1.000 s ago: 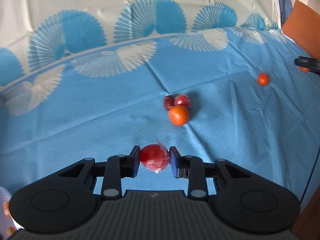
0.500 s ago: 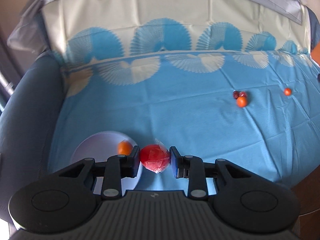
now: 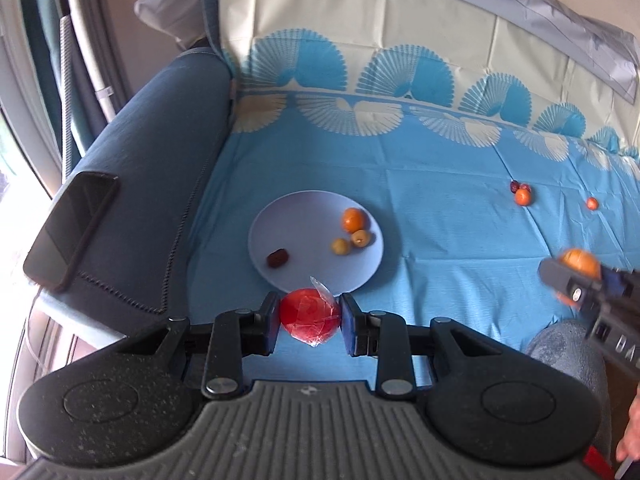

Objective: Organize fruits
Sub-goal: 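Carry both wrapped fruits over the plate and open both grippers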

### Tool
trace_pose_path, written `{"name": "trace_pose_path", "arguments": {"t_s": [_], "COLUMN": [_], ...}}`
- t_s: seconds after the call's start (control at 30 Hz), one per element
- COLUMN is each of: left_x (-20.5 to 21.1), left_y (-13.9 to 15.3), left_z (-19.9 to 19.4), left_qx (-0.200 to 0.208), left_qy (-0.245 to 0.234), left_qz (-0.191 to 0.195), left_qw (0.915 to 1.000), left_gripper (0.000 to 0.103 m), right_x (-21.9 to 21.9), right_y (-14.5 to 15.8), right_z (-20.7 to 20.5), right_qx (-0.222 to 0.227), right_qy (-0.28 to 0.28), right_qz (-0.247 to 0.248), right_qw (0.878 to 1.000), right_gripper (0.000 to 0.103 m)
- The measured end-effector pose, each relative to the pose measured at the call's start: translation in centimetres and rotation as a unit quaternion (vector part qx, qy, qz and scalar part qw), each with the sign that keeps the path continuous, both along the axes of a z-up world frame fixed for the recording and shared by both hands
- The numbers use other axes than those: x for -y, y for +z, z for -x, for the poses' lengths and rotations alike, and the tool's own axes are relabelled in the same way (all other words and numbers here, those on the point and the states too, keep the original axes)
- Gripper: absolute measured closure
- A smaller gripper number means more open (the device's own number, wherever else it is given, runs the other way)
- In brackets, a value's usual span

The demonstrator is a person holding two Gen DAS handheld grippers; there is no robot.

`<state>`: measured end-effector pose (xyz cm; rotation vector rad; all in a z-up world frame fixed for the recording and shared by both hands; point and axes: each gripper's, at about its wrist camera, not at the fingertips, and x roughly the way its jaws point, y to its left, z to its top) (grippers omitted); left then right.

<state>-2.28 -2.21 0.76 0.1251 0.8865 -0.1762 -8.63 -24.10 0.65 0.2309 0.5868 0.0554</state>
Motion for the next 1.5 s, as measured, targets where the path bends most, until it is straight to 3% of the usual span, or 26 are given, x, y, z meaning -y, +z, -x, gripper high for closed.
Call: {"name": "trace_pose_path", "arguments": {"t_s": [0.27, 0.83, 1.1, 1.2, 1.5], "left_x": [-3.3, -4.8, -4.1, -3.1, -1.0], "left_y": [-0.5, -0.9, -1.8, -2.8, -8.8], "left_z": [1.7, 0.0, -3.9, -6.2, -14.0], "left_qx": [-0.002, -0.009, -0.025, -0.025, -0.063], "left_qy": [0.011, 0.018, 0.014, 0.011, 0.006], "left_qz": [0.012, 0.031, 0.039, 0.024, 0.004], "left_qw": [0.9999, 0.9993, 0.9988, 0.9993, 0.998], "left_gripper": [0.069, 0.069, 0.069, 0.069, 0.069], "right_x": [-5.7, -7.4, -7.9, -8.2, -8.7], "right_y": [0.6, 0.1, -1.8, -2.9, -7.9], "right_z": [1.2, -0.2, -3.8, -5.9, -13.6], "right_qx": [-0.015, -0.034, -0.056, -0.067, -0.111], "right_qy": [0.055, 0.078, 0.092, 0.104, 0.123], "right_qz": [0.04, 0.08, 0.077, 0.074, 0.071], "right_qw": [0.998, 0.993, 0.991, 0.99, 0.984], "right_gripper": [0.064, 0.064, 0.064, 0.064, 0.064]}}
